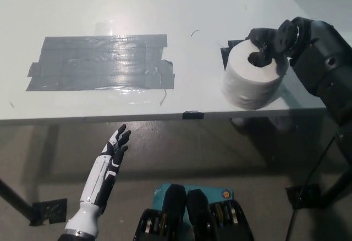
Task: A toilet paper roll is kept on the black spot on the desk infront of the robot and the robot inserts its right thumb into the hole in the centre to grab the roll. Then it passes the roll to a person.
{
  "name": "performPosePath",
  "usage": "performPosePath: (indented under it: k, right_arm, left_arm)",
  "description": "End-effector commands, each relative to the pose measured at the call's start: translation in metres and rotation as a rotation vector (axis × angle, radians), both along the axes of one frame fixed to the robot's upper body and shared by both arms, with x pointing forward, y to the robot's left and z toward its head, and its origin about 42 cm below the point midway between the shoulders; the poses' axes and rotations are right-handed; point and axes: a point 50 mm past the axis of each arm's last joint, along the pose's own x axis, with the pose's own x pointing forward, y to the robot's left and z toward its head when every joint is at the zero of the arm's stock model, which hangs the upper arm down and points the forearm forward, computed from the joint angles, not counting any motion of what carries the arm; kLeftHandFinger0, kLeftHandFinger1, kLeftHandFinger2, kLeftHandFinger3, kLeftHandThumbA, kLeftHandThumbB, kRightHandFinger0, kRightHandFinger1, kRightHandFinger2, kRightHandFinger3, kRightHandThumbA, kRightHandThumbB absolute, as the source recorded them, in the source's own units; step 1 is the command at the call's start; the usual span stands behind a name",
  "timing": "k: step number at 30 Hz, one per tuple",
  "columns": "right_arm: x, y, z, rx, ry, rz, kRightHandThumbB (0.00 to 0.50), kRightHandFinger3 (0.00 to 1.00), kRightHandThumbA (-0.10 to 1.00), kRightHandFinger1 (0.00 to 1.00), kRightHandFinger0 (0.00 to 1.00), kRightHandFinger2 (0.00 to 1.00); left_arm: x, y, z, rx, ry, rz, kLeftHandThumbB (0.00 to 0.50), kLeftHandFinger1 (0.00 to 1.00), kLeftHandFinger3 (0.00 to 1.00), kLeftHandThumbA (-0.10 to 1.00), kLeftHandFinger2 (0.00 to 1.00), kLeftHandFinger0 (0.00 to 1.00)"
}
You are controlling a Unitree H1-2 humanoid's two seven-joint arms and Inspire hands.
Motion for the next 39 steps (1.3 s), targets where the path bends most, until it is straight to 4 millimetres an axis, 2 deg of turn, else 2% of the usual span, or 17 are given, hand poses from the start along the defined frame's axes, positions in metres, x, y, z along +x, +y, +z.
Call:
performPosePath:
  k: [1,2,4,5,7,9,10,12,13,16,19,21,23,27,32,37,39]
  right_arm:
    - [0.005,-0.016,0.011,0.080,-0.129,-0.066,0.170,0.37,-0.10,0.62,0.36,0.73]
    - [0.005,-0.022,0.009,0.114,-0.130,-0.073,0.192,0.37,-0.10,0.53,0.18,0.70]
    - [0.004,-0.031,0.006,0.150,-0.134,-0.095,0.177,0.50,-0.10,0.65,0.25,0.79]
    - [0.003,-0.039,0.003,0.195,-0.135,-0.128,0.188,0.44,-0.10,0.61,0.21,0.74]
    - [0.002,-0.046,-0.001,0.231,-0.136,-0.147,0.195,0.44,-0.10,0.59,0.16,0.73]
    - [0.001,-0.053,-0.004,0.298,-0.127,-0.172,0.202,0.48,-0.10,0.65,0.16,0.83]
    - [0.000,-0.059,-0.007,0.350,-0.118,-0.184,0.221,0.53,-0.10,0.65,0.06,0.92]
    - [-0.001,-0.068,-0.010,0.482,-0.094,-0.244,0.205,0.68,-0.10,0.58,0.01,0.93]
    - [-0.002,-0.072,-0.012,0.546,-0.085,-0.277,0.200,0.82,-0.10,0.57,0.03,0.93]
    - [-0.004,-0.081,-0.018,0.771,-0.068,-0.364,0.227,1.00,-0.10,0.64,0.15,0.99]
    - [-0.006,-0.084,-0.023,1.013,-0.027,-0.448,0.229,1.00,-0.10,0.56,0.10,0.95]
    - [-0.007,-0.083,-0.025,1.155,0.003,-0.462,0.194,1.00,-0.10,0.52,0.00,0.99]
    - [-0.007,-0.079,-0.025,1.371,0.048,-0.517,0.193,1.00,-0.10,0.50,0.00,0.97]
    - [-0.006,-0.071,-0.018,1.500,0.057,-0.498,0.180,1.00,-0.10,0.51,0.00,0.90]
    - [-0.004,-0.054,-0.002,1.703,0.122,-0.429,0.181,1.00,-0.10,0.38,0.00,0.79]
    - [-0.003,-0.037,0.012,1.825,0.173,-0.395,0.190,1.00,-0.10,0.35,0.00,0.75]
    - [-0.004,-0.029,0.022,1.860,0.175,-0.326,0.153,1.00,-0.10,0.33,0.00,0.71]
  left_arm:
    - [0.004,0.001,0.014,0.008,-0.044,-0.019,0.104,1.00,1.00,1.00,1.00,1.00]
    - [0.005,0.001,0.015,0.013,-0.046,-0.016,0.105,1.00,1.00,1.00,1.00,1.00]
    - [0.006,0.002,0.015,0.012,-0.048,-0.016,0.100,1.00,1.00,1.00,1.00,1.00]
    - [0.007,0.002,0.015,0.010,-0.049,-0.016,0.096,1.00,1.00,1.00,1.00,1.00]
    - [0.007,0.002,0.015,0.013,-0.047,-0.013,0.105,1.00,1.00,1.00,1.00,1.00]
    - [0.007,0.003,0.015,0.013,-0.048,-0.012,0.108,1.00,1.00,1.00,1.00,1.00]
    - [0.007,0.002,0.015,0.013,-0.049,-0.012,0.110,1.00,1.00,1.00,1.00,1.00]
    - [0.007,0.003,0.016,0.012,-0.053,-0.013,0.111,1.00,1.00,1.00,1.00,1.00]
    - [0.008,0.003,0.016,0.013,-0.052,-0.014,0.110,1.00,1.00,1.00,1.00,1.00]
    - [0.009,0.003,0.016,0.008,-0.050,-0.015,0.107,1.00,1.00,1.00,1.00,1.00]
    - [0.009,0.002,0.016,0.011,-0.049,-0.014,0.110,1.00,1.00,1.00,1.00,1.00]
    - [0.009,0.002,0.016,0.016,-0.053,-0.012,0.114,1.00,1.00,1.00,1.00,1.00]
    - [0.009,0.002,0.016,0.021,-0.054,-0.013,0.104,1.00,1.00,1.00,1.00,1.00]
    - [0.009,0.002,0.015,0.019,-0.052,-0.013,0.102,1.00,1.00,1.00,1.00,1.00]
    - [0.011,0.002,0.016,0.018,-0.058,-0.016,0.117,1.00,1.00,1.00,1.00,1.00]
    - [0.011,0.002,0.016,0.025,-0.056,-0.015,0.109,1.00,1.00,1.00,1.00,1.00]
    - [0.011,0.001,0.016,0.021,-0.056,-0.015,0.119,1.00,1.00,1.00,1.00,1.00]
